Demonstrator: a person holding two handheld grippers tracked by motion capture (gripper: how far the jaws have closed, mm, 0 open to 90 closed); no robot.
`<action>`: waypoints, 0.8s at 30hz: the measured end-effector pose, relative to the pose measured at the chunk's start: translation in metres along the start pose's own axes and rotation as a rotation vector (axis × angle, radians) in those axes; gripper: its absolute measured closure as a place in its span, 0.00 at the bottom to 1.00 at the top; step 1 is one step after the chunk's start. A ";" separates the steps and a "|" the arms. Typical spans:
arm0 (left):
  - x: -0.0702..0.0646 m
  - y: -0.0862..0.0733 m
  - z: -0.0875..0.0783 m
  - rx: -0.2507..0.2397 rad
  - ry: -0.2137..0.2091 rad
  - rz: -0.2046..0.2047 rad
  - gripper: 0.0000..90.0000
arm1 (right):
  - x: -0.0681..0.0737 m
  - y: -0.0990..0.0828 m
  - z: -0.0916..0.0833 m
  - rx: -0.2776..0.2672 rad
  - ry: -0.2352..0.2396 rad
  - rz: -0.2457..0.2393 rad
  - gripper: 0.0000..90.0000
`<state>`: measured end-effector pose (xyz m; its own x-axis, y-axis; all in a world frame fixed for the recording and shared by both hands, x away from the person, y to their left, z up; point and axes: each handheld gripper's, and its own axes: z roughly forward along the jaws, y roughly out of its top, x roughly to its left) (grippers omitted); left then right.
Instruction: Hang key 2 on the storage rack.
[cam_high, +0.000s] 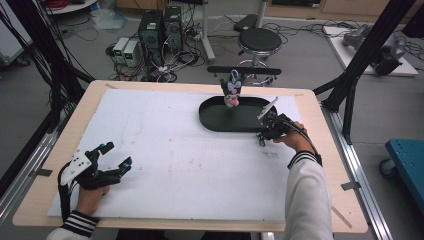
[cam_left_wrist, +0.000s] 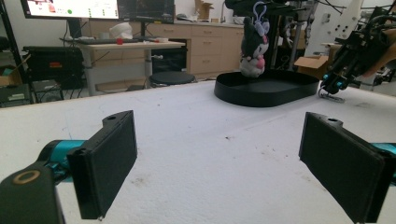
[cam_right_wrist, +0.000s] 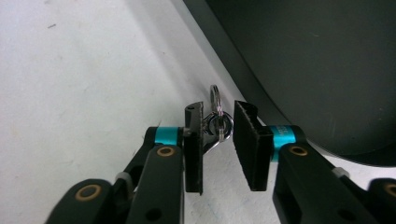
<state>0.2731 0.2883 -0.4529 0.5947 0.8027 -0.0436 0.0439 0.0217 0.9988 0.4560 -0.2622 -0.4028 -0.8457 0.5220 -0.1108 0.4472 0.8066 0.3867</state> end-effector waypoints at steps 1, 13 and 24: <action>0.000 0.000 0.000 0.000 0.000 0.000 0.13 | 0.000 0.000 0.000 0.002 -0.003 0.000 0.84; 0.000 0.000 0.000 0.000 0.001 0.000 0.13 | 0.000 0.001 0.001 -0.004 -0.007 -0.007 0.94; 0.000 0.000 0.000 -0.001 0.000 -0.001 0.13 | 0.002 0.003 0.000 -0.002 -0.006 -0.031 0.98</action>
<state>0.2732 0.2881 -0.4529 0.5949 0.8026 -0.0449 0.0441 0.0232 0.9988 0.4555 -0.2589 -0.4017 -0.8575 0.4981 -0.1285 0.4199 0.8221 0.3845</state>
